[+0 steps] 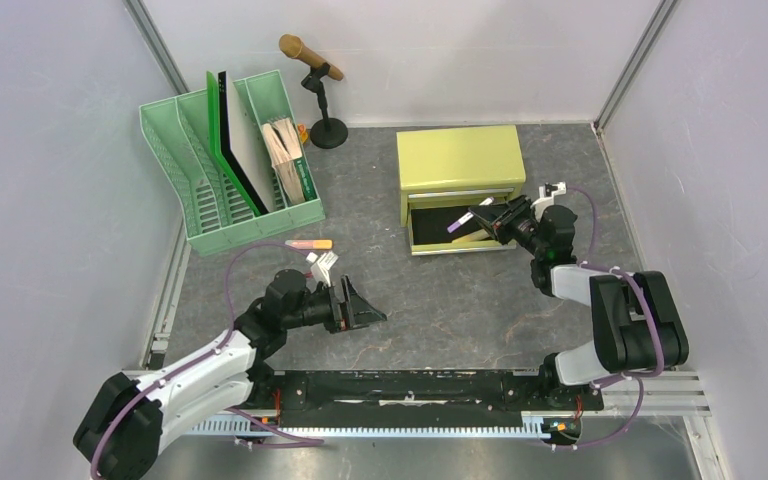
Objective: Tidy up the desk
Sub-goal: Place the stationery in the drawer, then pick up the stationery from the center of the board.
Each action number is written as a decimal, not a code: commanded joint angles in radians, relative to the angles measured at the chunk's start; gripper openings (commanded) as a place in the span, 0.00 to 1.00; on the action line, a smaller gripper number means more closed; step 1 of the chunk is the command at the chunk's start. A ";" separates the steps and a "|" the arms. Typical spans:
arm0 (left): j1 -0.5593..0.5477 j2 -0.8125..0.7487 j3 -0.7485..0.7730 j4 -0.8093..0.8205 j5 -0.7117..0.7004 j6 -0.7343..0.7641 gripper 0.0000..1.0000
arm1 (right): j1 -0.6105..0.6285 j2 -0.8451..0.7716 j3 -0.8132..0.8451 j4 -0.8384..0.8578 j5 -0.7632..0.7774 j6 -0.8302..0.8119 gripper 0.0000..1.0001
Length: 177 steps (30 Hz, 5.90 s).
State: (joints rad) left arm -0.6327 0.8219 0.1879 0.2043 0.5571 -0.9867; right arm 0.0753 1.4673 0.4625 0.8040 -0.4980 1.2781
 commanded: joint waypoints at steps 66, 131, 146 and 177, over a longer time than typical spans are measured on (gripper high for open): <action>-0.004 0.097 0.168 -0.304 -0.108 0.235 1.00 | -0.046 -0.056 0.401 -1.099 0.359 -1.043 0.78; 0.045 0.554 0.721 -0.776 -0.823 0.940 1.00 | 0.079 -0.462 0.167 -1.167 0.389 -0.944 0.98; 0.212 0.902 0.876 -0.824 -0.682 0.897 0.88 | 0.076 -0.444 0.147 -1.135 0.385 -0.931 0.98; 0.217 0.839 0.845 -0.900 -0.723 0.954 0.68 | 0.065 -0.433 0.133 -1.136 0.353 -0.927 0.98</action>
State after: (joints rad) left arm -0.4210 1.6451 1.0416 -0.6621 -0.1406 -0.0971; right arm 0.1471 1.0435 0.5827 -0.3599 -0.1265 0.3447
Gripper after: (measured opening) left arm 0.695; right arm 0.979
